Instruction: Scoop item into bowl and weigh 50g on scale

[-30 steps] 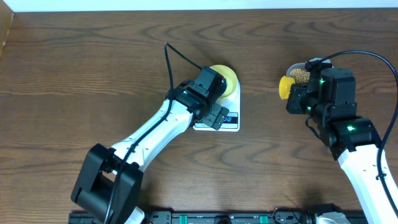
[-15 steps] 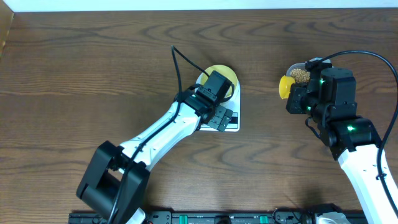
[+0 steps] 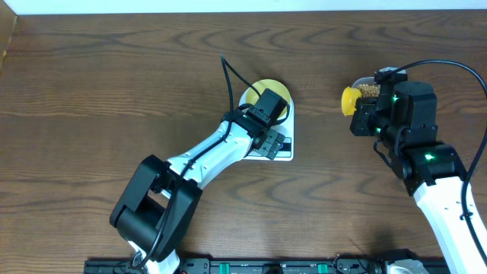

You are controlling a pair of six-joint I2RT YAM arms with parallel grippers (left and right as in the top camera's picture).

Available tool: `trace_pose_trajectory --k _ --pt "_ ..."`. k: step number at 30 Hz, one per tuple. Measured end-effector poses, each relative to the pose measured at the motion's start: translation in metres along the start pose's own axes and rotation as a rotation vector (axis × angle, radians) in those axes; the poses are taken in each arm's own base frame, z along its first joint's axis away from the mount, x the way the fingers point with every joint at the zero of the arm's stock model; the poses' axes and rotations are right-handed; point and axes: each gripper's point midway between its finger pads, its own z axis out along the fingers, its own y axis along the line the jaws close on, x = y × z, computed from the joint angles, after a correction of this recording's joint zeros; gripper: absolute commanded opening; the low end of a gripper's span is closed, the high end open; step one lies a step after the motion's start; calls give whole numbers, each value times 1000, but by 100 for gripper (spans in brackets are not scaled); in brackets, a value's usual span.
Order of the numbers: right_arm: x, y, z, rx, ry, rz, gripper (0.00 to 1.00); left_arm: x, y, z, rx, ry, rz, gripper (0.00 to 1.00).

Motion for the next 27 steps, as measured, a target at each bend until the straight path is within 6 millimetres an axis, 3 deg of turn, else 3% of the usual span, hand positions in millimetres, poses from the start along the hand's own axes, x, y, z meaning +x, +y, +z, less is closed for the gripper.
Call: trace_pose_trajectory --k 27 --pt "0 -1 0 4 -1 0 1 -6 4 0 -27 -26 -3 97"
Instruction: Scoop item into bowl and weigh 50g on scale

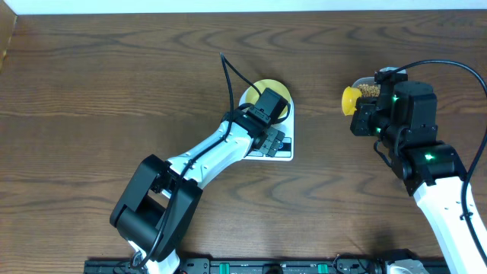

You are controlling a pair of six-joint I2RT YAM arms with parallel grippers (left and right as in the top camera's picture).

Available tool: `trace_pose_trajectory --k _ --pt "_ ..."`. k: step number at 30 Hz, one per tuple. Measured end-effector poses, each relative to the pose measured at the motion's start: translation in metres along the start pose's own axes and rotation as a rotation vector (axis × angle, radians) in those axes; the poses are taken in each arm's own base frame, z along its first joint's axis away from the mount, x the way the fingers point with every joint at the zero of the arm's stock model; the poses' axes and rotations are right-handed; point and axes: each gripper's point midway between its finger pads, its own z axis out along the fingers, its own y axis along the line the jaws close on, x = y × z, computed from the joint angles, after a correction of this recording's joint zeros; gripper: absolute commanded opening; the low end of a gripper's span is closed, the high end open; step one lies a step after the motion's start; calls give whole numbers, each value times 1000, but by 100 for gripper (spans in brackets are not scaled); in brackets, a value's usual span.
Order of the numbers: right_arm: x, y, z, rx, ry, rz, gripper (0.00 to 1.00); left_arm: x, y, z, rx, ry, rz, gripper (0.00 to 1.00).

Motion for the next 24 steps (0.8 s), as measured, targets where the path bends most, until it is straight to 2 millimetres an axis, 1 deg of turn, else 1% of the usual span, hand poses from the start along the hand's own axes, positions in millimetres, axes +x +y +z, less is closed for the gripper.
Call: trace_pose_trajectory --k 24 --pt "0 0 0 0 0 -3 1 0 0 0 0 1 30 97"
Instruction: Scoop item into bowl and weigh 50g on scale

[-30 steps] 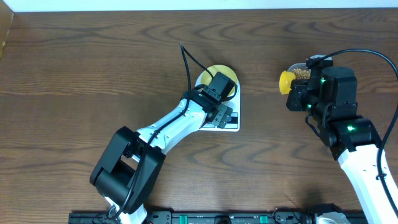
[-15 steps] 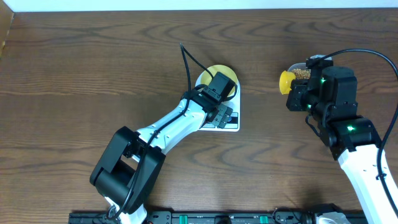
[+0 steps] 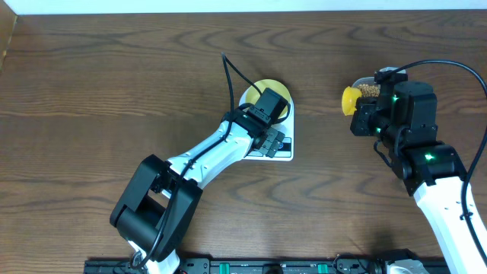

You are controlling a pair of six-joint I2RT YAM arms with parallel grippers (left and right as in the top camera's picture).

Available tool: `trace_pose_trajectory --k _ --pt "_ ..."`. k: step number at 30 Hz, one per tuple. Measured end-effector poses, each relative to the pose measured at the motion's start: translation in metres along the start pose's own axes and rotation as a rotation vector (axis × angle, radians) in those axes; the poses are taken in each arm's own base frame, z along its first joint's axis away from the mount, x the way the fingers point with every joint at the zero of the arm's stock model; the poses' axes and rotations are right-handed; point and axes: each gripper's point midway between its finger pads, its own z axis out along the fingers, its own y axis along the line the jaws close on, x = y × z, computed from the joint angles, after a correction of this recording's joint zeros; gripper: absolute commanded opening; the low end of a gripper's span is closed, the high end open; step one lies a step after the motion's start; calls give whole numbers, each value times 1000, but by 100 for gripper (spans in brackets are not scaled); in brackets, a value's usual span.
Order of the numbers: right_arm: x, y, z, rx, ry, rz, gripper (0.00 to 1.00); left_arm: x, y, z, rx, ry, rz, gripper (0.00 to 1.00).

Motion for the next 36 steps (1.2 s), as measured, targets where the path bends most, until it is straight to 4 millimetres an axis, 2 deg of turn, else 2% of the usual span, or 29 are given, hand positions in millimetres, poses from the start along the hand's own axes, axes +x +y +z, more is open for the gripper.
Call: trace_pose_trajectory --k 11,36 --pt "0 0 0 0 0 -4 1 0 -9 -1 8 -2 35 97" --pt "0 0 0 0 -1 -9 1 12 -9 7 7 9 38 97"
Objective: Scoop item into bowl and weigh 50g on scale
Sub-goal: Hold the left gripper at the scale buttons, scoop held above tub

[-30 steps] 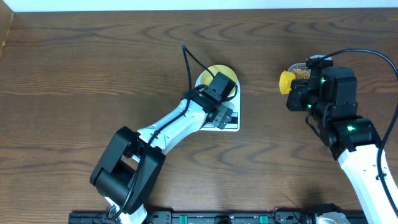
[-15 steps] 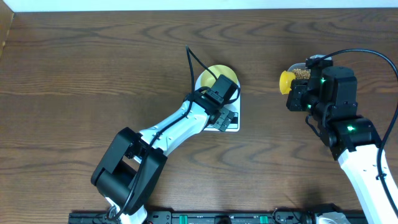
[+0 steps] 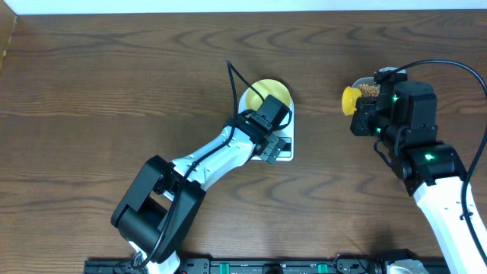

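Observation:
A yellow bowl (image 3: 268, 90) stands on the white scale (image 3: 286, 154) at mid table. My left gripper (image 3: 275, 144) hangs over the scale's front panel, just in front of the bowl. Its dark fingers are bunched together and too small to read. At the right, my right gripper (image 3: 360, 116) holds a yellow scoop (image 3: 349, 99) beside a clear container of brown grains (image 3: 370, 89). The wrist hides most of its fingers. The bowl's inside looks plain yellow, with no grains showing.
A black cable (image 3: 236, 80) from the left arm loops over the bowl's left rim. The wooden table (image 3: 114, 91) stretches wide to the left and far side. A black rail (image 3: 266, 266) runs along the front edge.
My left wrist has shifted slightly right and toward the front, so more of the yellow bowl shows. The right arm and scoop have not moved.
At all three earlier moments my left gripper sat over the scale's front panel, barely shifting. The right gripper held the scoop beside the grain container the whole time. Now the left wrist has moved a little off the bowl.

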You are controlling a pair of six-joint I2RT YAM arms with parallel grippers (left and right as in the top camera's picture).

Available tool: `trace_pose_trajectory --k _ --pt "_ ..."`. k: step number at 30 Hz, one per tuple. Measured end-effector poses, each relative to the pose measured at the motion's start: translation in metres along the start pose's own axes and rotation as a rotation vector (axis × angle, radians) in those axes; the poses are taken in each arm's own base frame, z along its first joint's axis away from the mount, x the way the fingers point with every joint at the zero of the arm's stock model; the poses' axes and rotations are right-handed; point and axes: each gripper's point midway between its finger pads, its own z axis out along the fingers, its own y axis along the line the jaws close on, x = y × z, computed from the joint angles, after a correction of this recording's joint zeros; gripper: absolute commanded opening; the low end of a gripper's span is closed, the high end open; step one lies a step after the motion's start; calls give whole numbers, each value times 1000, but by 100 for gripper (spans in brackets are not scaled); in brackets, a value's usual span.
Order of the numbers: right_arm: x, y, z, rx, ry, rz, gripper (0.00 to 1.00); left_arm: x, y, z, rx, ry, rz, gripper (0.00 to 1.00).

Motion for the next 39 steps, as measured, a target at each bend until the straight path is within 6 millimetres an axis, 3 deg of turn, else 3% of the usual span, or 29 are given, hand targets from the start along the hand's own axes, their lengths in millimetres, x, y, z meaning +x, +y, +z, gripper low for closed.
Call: trace_pose_trajectory --k 14,23,39 --pt "-1 0 0 0 -2 -3 1 -8 0 0 1 -30 -6 97" --pt "-1 0 0 -1 -3 -5 1 -8 17 2 -38 -28 -39 97" --pt "-1 -1 0 7 -4 -5 1 -4 10 2 -7 -11 -28 97"
